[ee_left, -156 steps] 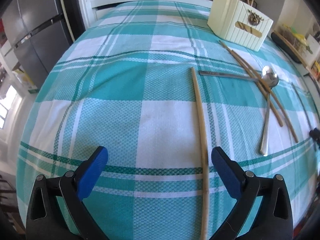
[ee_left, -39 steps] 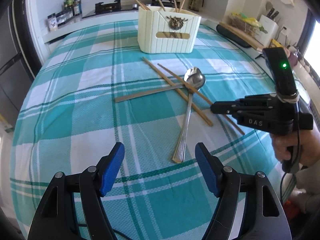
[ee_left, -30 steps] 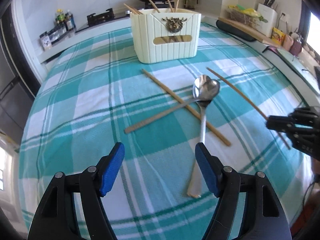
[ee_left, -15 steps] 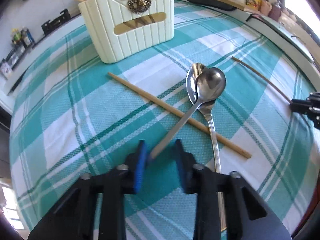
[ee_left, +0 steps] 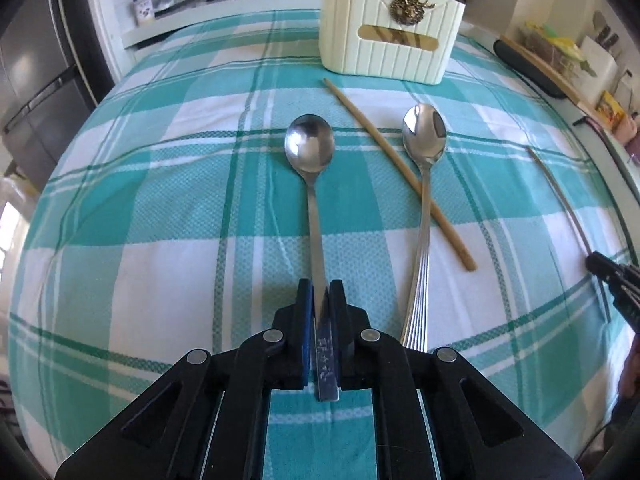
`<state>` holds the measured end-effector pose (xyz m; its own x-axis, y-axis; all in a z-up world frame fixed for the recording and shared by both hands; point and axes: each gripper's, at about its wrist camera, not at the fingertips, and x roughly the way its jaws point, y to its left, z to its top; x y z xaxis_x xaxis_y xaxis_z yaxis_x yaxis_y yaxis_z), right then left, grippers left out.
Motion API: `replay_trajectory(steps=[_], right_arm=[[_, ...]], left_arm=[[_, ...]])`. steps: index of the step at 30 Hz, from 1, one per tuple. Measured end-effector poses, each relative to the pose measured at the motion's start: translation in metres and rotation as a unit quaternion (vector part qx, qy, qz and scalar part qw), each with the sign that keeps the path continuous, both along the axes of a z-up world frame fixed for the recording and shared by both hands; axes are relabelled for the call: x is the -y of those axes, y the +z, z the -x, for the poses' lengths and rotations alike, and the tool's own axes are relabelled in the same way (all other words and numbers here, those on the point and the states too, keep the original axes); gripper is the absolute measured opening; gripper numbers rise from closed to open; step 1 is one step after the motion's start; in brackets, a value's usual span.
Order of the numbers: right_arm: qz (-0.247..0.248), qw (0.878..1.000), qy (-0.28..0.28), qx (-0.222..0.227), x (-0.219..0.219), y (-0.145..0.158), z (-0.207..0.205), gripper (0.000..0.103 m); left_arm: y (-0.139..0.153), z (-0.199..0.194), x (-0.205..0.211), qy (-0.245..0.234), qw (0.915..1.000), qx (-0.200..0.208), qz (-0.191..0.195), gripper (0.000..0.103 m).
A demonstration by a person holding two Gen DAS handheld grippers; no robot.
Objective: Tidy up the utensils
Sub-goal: 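Grasp a steel spoon handle with the left tool while the right tool holds the chopstick, then open both tools, releasing spoon and chopstick, and reposition over them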
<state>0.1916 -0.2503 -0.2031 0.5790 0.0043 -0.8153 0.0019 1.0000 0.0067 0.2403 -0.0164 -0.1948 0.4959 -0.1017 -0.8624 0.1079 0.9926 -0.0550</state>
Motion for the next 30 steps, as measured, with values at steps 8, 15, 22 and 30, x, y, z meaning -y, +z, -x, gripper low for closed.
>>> replay_trajectory(steps=[8, 15, 22, 30], right_arm=[[-0.003, 1.000, 0.006, 0.009, 0.003, 0.003, 0.008, 0.060], [0.017, 1.000, 0.001, 0.012, 0.006, -0.005, 0.007, 0.071], [0.010, 1.000, 0.001, 0.010, 0.011, -0.006, 0.002, 0.078], [0.013, 1.000, 0.002, 0.011, 0.010, -0.006, 0.002, 0.078]], left_arm=[[0.000, -0.001, -0.020, -0.020, 0.9998, 0.004, -0.005, 0.067], [-0.012, 0.000, -0.031, 0.009, 0.9990, 0.032, -0.028, 0.094], [-0.016, -0.006, -0.055, 0.050, 0.9979, 0.032, -0.027, 0.102], [-0.017, -0.007, -0.058, 0.049, 0.9980, 0.031, -0.026, 0.103]])
